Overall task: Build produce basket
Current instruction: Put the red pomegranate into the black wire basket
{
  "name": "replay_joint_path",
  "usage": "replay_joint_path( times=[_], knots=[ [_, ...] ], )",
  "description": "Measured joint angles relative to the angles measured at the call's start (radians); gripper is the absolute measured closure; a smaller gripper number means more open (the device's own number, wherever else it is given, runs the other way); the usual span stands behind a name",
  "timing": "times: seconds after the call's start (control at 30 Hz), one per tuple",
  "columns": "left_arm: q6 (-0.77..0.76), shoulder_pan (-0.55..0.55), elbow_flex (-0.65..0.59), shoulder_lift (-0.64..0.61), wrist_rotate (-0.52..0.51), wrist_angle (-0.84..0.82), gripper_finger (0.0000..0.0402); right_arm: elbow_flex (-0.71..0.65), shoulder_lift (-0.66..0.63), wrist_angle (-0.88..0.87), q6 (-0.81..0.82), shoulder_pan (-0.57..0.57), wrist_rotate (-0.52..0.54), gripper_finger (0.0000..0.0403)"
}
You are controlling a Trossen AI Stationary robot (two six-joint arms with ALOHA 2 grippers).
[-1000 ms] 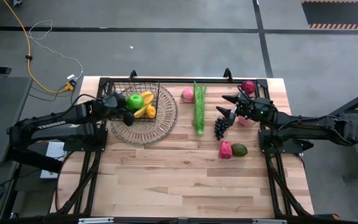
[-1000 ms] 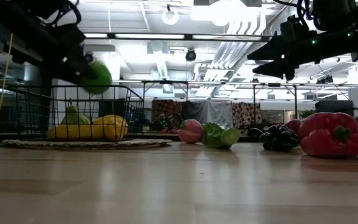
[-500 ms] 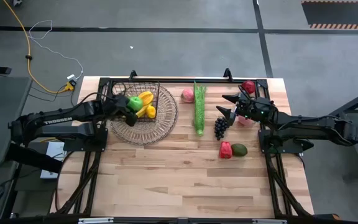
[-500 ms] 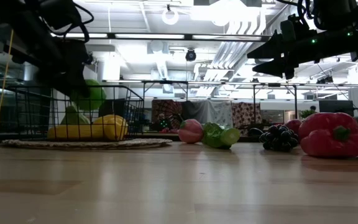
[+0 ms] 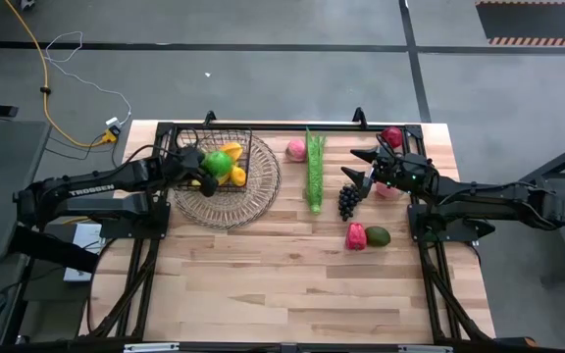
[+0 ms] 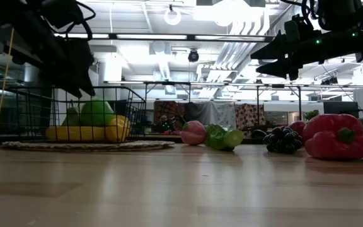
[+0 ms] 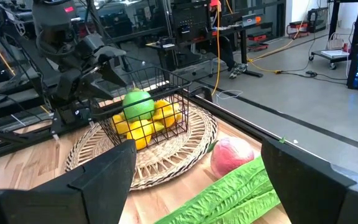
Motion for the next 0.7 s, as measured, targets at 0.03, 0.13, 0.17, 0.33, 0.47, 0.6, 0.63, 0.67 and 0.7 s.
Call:
replay_joint_path(
  times=[0.03,0.13,0.17,0.33,0.47,0.6,0.63,0.67,0.7],
  knots=[
    [0.014,0.0,0.001,0.0,0.0,0.016,0.0061,0.0,0.0,0.0,0.0,0.0,0.0,0.0068],
    [0.046,-0.001,0.036,0.0,0.001,0.058,0.0061,0.0,0.0,0.0,0.004,0.0,0.0,0.0068],
    [0.062,-0.004,0.048,-0.001,0.008,0.089,0.0061,0.0,0.0,0.0,0.005,0.0,0.0,0.0068],
    [0.191,-0.06,0.018,-0.024,0.128,0.443,0.0061,0.0,0.0,0.014,0.007,0.0,-0.001,0.0068],
    [0.297,-0.099,-0.088,-0.024,0.27,0.795,0.0061,0.0,0.0,0.025,0.008,0.0,-0.021,0.0068],
    [0.321,-0.105,-0.176,-0.023,0.349,1.021,0.0061,0.0,0.0,0.028,0.029,0.0,-0.024,0.0068],
    [0.322,-0.104,-0.188,-0.023,0.349,1.048,0.0061,0.0,0.0,0.03,0.029,0.0,-0.024,0.0068],
    [0.327,-0.104,-0.195,-0.023,0.349,1.068,0.0061,0.0,0.0,0.032,0.028,0.0,-0.024,0.0068],
    [0.33,-0.103,-0.195,-0.023,0.35,1.076,0.0061,0.0,0.0,0.034,0.028,0.0,-0.024,0.0068]
  ],
)
